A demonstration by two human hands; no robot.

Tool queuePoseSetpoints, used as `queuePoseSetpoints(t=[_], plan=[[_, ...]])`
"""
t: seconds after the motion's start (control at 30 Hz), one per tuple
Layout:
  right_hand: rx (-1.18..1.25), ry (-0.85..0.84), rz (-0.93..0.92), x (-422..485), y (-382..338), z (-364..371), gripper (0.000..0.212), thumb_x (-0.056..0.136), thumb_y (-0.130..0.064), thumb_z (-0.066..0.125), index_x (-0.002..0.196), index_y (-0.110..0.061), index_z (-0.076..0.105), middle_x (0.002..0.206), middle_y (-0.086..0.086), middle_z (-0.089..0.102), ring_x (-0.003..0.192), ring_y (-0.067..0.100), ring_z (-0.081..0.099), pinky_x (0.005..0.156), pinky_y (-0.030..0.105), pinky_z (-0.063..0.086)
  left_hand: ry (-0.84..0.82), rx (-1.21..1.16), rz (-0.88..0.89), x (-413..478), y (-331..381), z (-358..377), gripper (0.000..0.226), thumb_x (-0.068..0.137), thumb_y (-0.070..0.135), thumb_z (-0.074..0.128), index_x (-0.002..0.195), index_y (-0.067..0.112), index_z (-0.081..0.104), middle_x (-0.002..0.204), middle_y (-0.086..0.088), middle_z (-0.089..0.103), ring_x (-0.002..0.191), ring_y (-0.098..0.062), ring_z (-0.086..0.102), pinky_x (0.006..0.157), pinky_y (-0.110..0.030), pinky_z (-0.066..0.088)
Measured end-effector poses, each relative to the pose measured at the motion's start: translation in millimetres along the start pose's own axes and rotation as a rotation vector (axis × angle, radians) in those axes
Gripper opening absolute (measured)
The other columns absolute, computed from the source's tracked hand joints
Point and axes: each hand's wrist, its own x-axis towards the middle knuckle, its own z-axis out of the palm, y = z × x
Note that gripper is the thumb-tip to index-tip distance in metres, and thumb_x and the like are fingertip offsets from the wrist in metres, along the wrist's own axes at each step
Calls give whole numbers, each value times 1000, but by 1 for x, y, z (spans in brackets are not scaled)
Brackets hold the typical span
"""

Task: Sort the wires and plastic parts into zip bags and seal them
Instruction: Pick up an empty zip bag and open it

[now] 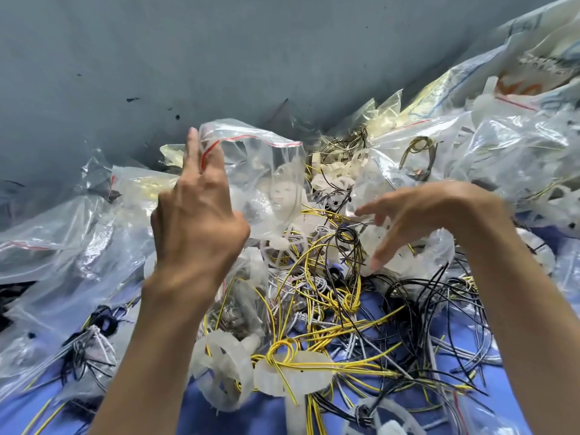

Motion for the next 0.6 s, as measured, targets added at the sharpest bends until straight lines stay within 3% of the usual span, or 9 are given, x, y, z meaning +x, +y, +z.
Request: queuePoseSetpoints(t=[0.23, 0.33, 0.47, 0.6], plan=[[-88, -32, 7, 11, -3, 10, 105, 67, -41, 80, 148, -43, 14, 157, -8, 18, 142, 20, 25, 112, 44, 29, -29, -43, 24, 2, -4, 1, 64, 71, 4, 59, 130, 12, 36, 157, -4, 22, 107, -45, 54, 84, -42, 44], [-63, -35, 1, 12, -2, 10, 103, 69, -35, 80, 148, -40, 13, 157, -7, 17, 142, 21, 24, 112, 44, 29, -43, -49, 26, 3, -4, 2, 68, 73, 6, 61, 135, 14, 33, 159, -2, 18, 114, -43, 53, 90, -40, 43], [-1, -3, -41, 8, 1, 7, 107, 62, -44, 83, 147, -42, 18, 151, -7, 34, 133, 19, 39, 105, 40, 38, -62, -63, 54, 3, -5, 3, 71, 73, 8, 59, 137, 17, 31, 159, -1, 17, 119, -39, 52, 92, -40, 43], [216, 113, -194, -17, 6, -8, 112, 42, -63, 76, 141, -47, 26, 133, -13, 48, 106, 6, 55, 90, 30, 48, -71, -44, 49, 4, -7, 2, 76, 76, 8, 59, 144, 18, 27, 160, -3, 14, 126, -37, 47, 97, -41, 42]])
